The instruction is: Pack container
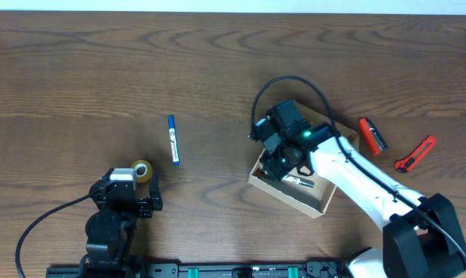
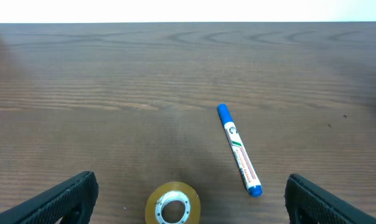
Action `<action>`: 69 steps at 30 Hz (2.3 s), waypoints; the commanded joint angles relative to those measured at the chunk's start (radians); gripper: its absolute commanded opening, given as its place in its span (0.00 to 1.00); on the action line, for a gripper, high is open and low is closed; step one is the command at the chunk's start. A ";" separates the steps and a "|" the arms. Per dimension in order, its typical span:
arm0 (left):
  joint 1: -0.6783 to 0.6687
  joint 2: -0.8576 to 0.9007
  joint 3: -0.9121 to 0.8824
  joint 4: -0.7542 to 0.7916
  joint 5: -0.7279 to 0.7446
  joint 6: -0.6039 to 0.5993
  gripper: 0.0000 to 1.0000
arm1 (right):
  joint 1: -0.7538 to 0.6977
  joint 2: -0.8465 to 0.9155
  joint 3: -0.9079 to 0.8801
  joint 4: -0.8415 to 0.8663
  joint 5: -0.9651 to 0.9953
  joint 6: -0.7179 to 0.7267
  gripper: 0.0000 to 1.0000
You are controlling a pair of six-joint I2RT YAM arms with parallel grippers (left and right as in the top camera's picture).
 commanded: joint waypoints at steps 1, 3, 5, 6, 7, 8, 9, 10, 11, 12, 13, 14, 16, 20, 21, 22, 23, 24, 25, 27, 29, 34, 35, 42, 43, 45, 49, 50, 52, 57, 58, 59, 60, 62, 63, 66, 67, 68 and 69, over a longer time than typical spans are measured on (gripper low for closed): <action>0.001 -0.006 -0.018 -0.003 -0.008 -0.011 0.95 | -0.069 -0.009 0.033 0.005 0.066 0.088 0.01; 0.001 -0.006 -0.018 -0.003 -0.015 -0.011 0.95 | -0.121 -0.021 0.053 0.005 0.066 0.108 0.01; 0.001 -0.006 -0.018 -0.003 -0.023 -0.011 0.95 | -0.173 -0.039 0.062 0.005 0.066 0.126 0.01; 0.001 -0.006 -0.018 -0.003 -0.026 -0.011 0.95 | -0.195 -0.048 0.063 0.005 0.061 0.125 0.01; 0.001 -0.006 -0.018 -0.003 -0.029 -0.011 0.95 | -0.215 -0.060 0.063 0.003 0.059 0.125 0.01; 0.001 -0.006 -0.018 -0.003 -0.029 -0.011 0.95 | -0.229 -0.070 0.063 0.000 0.058 0.119 0.01; 0.001 -0.006 -0.018 -0.003 -0.029 -0.011 0.95 | -0.239 -0.080 0.063 -0.003 0.058 0.113 0.01; 0.001 -0.006 -0.018 -0.003 -0.029 -0.011 0.95 | -0.245 -0.092 0.063 -0.007 0.056 0.100 0.02; 0.001 -0.006 -0.018 -0.003 -0.029 -0.011 0.95 | -0.246 -0.104 0.063 -0.010 0.054 0.086 0.02; 0.001 -0.006 -0.018 -0.003 -0.029 -0.011 0.95 | -0.245 -0.116 0.063 -0.014 0.053 0.077 0.03; 0.001 -0.006 -0.018 -0.003 -0.029 -0.011 0.95 | -0.243 -0.129 0.064 -0.022 0.053 0.076 0.04; 0.001 -0.006 -0.018 -0.003 -0.030 -0.011 0.95 | -0.242 -0.144 0.064 -0.028 0.050 0.076 0.05; 0.001 -0.006 -0.018 -0.003 -0.032 -0.010 0.95 | -0.242 -0.172 0.064 -0.047 0.046 0.077 0.06; 0.001 -0.006 -0.018 -0.003 -0.032 -0.010 0.95 | -0.243 -0.231 0.064 -0.098 0.047 0.089 0.05; 0.001 -0.006 -0.018 -0.003 -0.033 -0.011 0.95 | -0.243 -0.243 0.064 -0.109 0.052 0.099 0.05; 0.001 -0.006 -0.018 -0.003 -0.032 -0.010 0.95 | -0.244 -0.257 0.064 -0.125 0.073 0.127 0.05; 0.001 -0.006 -0.018 -0.003 -0.032 -0.011 0.95 | -0.245 -0.272 0.064 -0.144 0.110 0.166 0.04; 0.001 -0.006 -0.018 -0.003 -0.032 -0.011 0.95 | -0.247 -0.282 0.064 -0.161 0.153 0.208 0.03; 0.001 -0.006 -0.018 -0.003 -0.032 -0.011 0.95 | -0.249 -0.294 0.064 -0.180 0.202 0.249 0.02; 0.001 -0.006 -0.018 -0.003 -0.032 -0.011 0.95 | -0.253 -0.310 0.064 -0.224 0.313 0.360 0.01; 0.001 -0.006 -0.018 -0.003 -0.032 -0.010 0.95 | -0.253 -0.317 0.064 -0.271 0.393 0.454 0.01; 0.001 -0.006 -0.018 -0.003 -0.032 -0.011 0.95 | -0.253 -0.322 0.063 -0.371 0.481 0.653 0.01; 0.001 -0.006 -0.018 -0.003 -0.032 -0.011 0.95 | -0.254 -0.322 0.063 -0.393 0.487 0.696 0.01; 0.001 -0.006 -0.018 -0.003 -0.032 -0.010 0.95 | -0.254 -0.323 0.031 -0.484 0.528 0.885 0.01; 0.001 -0.006 -0.018 -0.003 -0.032 -0.011 0.95 | -0.254 -0.323 0.027 -0.492 0.528 0.903 0.01; 0.001 -0.006 -0.018 -0.003 -0.032 -0.011 0.95 | -0.254 -0.323 0.019 -0.518 0.527 0.953 0.01; 0.001 -0.006 -0.018 -0.003 -0.032 -0.010 0.95 | -0.254 -0.325 0.009 -0.536 0.526 0.979 0.01; 0.001 -0.006 -0.018 -0.003 -0.032 -0.010 0.95 | -0.255 -0.328 0.003 -0.536 0.526 0.979 0.01; 0.001 -0.006 -0.018 -0.003 -0.032 -0.010 0.95 | -0.256 -0.338 -0.018 -0.533 0.526 0.979 0.01; 0.001 -0.006 -0.018 -0.003 -0.032 -0.011 0.95 | -0.272 -0.385 -0.099 -0.491 0.504 0.986 0.01; 0.001 -0.006 -0.018 -0.003 -0.032 -0.010 0.95 | -0.278 -0.396 -0.118 -0.482 0.494 0.986 0.01; 0.001 -0.006 -0.018 -0.003 -0.032 -0.010 0.95 | -0.285 -0.408 -0.137 -0.473 0.484 0.986 0.01; 0.001 -0.006 -0.018 -0.003 -0.032 -0.011 0.95 | -0.292 -0.417 -0.153 -0.463 0.472 0.986 0.01; 0.001 -0.006 -0.018 -0.003 -0.032 -0.011 0.95 | -0.300 -0.428 -0.181 -0.438 0.454 0.973 0.01; 0.001 -0.006 -0.018 -0.003 -0.032 -0.011 0.95 | -0.301 -0.428 -0.191 -0.420 0.444 0.957 0.01; 0.001 -0.006 -0.018 -0.003 -0.032 -0.011 0.95 | -0.301 -0.419 -0.209 -0.342 0.403 0.862 0.01; 0.001 -0.006 -0.018 -0.003 -0.032 -0.011 0.95 | -0.301 -0.413 -0.209 -0.319 0.390 0.838 0.01; 0.001 -0.006 -0.018 -0.003 -0.032 -0.011 0.95 | -0.302 -0.406 -0.209 -0.301 0.380 0.825 0.01; 0.001 -0.006 -0.018 -0.003 -0.032 -0.011 0.95 | -0.303 -0.397 -0.209 -0.285 0.371 0.820 0.01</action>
